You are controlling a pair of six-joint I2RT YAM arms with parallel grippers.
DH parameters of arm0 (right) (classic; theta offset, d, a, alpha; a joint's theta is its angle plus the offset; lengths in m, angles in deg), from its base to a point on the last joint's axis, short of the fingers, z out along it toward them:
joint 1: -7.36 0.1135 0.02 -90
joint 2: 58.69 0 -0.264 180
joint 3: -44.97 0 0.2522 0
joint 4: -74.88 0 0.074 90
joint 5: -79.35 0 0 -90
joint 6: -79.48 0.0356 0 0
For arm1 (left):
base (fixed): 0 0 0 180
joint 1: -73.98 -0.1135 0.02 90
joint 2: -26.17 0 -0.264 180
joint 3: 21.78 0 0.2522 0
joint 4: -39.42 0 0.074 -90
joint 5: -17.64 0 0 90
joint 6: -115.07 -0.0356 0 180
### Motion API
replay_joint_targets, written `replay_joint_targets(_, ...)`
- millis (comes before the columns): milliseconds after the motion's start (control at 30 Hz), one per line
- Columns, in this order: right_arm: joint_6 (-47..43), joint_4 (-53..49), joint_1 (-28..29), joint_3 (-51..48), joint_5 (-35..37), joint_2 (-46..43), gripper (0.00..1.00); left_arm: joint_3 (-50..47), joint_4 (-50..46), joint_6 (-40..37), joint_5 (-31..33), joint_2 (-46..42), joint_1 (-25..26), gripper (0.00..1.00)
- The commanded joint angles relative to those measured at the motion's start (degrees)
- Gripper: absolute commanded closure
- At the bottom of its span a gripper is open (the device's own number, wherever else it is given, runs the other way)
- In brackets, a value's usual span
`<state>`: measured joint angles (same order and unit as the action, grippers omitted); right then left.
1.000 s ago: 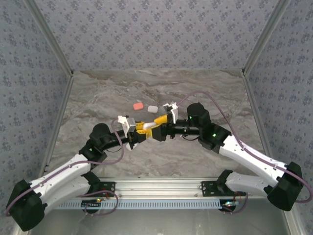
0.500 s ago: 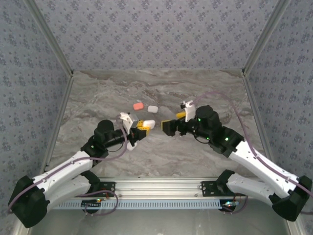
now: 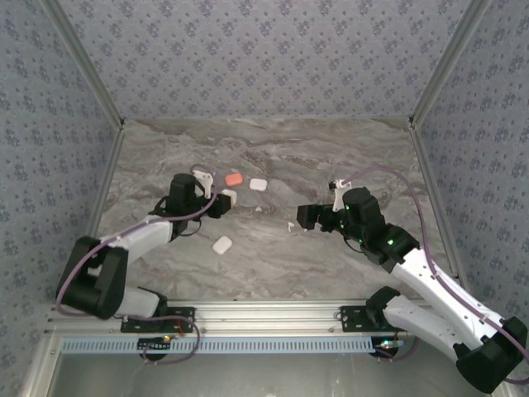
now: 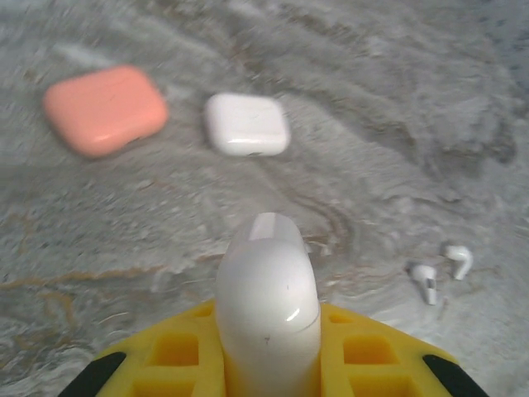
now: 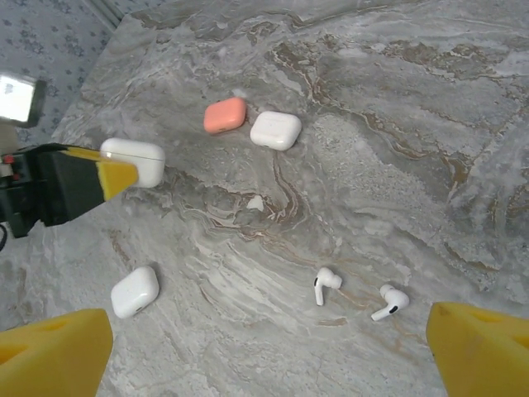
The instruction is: Insert the wireless bluetooth earbuds into the charging case
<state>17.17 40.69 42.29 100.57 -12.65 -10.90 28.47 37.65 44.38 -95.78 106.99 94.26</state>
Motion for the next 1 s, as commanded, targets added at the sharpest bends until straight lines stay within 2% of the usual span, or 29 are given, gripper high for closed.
replay_joint_targets(0, 1.5, -0.2, -0.6, -0.8, -0.6, -0.3, 0.00, 4.1, -0.4, 2.6, -2.4, 5.7, -1.1, 1.00)
replay_joint_targets(233, 1.2, -1.7, -1.4, -1.4, -1.3, -0.7, 0.00, 9.6, -0.3, 5.0, -5.5, 16.8, -1.6, 0.98)
replay_joint_targets(433, 1.0, -2.0, -2.0, -1.8, -1.9, -1.1, 0.00, 9.4, 0.4, 5.7, -4.0, 18.0, -1.6, 0.61)
replay_joint_targets(500, 0.8, -1.5, -2.4, -1.9, -3.0, -1.2, 0.00, 9.2, 0.1, 5.3, -3.4, 17.8, -1.7, 0.53)
replay_joint_targets(633, -0.1, 0.1, -3.3, -2.1, -5.8, -0.8, 0.00, 8.4, -1.0, 3.5, -1.6, 15.6, -1.8, 0.42)
replay_joint_targets(767, -2.7, 1.4, -3.6, -1.9, -8.2, 0.1, 0.00, 7.9, -4.1, 1.3, 1.3, 11.3, -2.3, 0.37)
replay_joint_targets(967, -13.8, 2.9, -3.0, -0.2, -12.6, 5.1, 0.00, 4.5, -6.4, 0.6, 4.1, 0.2, -3.7, 0.28)
